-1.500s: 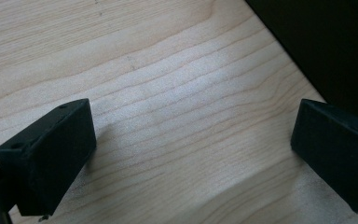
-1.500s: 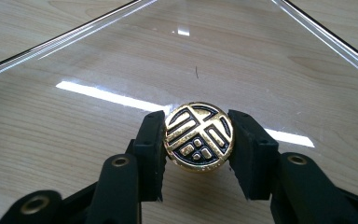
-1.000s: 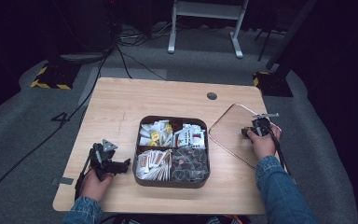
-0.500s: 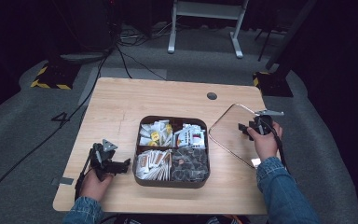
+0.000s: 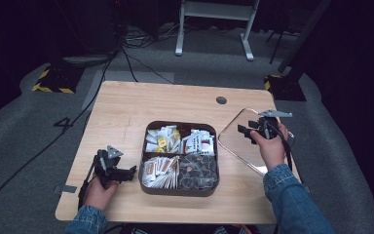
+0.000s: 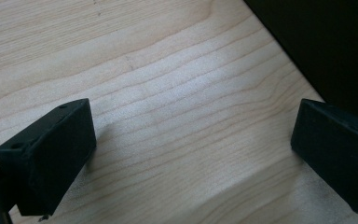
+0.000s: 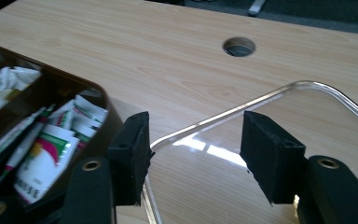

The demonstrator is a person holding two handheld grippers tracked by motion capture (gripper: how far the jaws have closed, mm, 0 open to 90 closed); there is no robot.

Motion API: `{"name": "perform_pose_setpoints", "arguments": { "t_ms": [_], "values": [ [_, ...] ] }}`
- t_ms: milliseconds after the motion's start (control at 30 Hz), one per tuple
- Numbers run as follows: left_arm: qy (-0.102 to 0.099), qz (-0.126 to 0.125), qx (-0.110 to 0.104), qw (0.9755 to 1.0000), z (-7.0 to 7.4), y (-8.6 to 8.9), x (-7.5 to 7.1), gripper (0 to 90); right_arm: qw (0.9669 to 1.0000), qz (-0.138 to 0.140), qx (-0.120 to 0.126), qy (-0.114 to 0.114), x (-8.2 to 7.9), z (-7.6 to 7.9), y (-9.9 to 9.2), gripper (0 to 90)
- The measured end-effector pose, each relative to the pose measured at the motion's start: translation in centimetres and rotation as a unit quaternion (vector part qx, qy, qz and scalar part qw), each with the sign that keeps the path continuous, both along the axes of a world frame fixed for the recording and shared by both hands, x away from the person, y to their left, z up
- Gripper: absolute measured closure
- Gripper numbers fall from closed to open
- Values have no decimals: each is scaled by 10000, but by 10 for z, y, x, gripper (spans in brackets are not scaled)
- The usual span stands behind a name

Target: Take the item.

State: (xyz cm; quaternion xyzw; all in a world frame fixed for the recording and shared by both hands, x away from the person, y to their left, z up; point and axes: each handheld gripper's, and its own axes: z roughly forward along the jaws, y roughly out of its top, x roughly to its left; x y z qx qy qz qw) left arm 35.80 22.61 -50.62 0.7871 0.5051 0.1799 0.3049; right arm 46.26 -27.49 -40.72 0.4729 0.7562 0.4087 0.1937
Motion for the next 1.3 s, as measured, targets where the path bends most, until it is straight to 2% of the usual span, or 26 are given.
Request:
{"name": "perform_pose_setpoints", "arguments": {
  "t_ms": [300, 533, 667, 833, 867, 1133, 1300],
  "values": [
    [-5, -11, 3, 10000, 0, 0, 0, 2, 9983, 577, 27, 18, -6, 3, 38, 408],
    [-5, -10, 1, 10000, 0, 0, 0, 2, 9944, 1040, 35, 175, -11, 1, 69, 414],
    [-4, -11, 2, 10000, 0, 0, 0, 2, 9911, 1294, -21, 303, -13, -5, 88, 412],
    [-4, -9, -1, 10000, 0, 0, 0, 2, 9874, 1511, -49, 471, -14, -12, 104, 416],
    [-6, -10, 2, 10000, 0, 0, 0, 2, 9863, 1550, -62, 560, -14, -15, 108, 418],
    [3, -38, -7, 10000, 0, 0, -2, 2, 9818, 1729, -168, 769, -13, -28, 125, 427],
    [7, -42, -5, 10000, 0, 0, -2, 2, 9806, 1864, -211, 568, -17, -27, 136, 458]
  ]
}}
